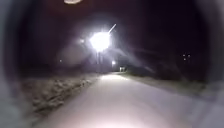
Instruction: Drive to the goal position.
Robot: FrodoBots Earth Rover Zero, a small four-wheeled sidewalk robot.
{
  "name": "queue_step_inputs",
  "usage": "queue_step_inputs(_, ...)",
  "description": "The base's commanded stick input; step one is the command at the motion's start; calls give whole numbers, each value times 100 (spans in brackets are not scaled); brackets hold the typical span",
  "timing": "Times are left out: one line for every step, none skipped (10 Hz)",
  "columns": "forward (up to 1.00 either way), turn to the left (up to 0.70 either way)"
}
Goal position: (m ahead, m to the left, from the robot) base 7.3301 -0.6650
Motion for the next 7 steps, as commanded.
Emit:
queue_step_inputs(70,0)
queue_step_inputs(70,0)
queue_step_inputs(70,3)
queue_step_inputs(70,11)
queue_step_inputs(70,14)
queue_step_inputs(70,14)
queue_step_inputs(70,14)
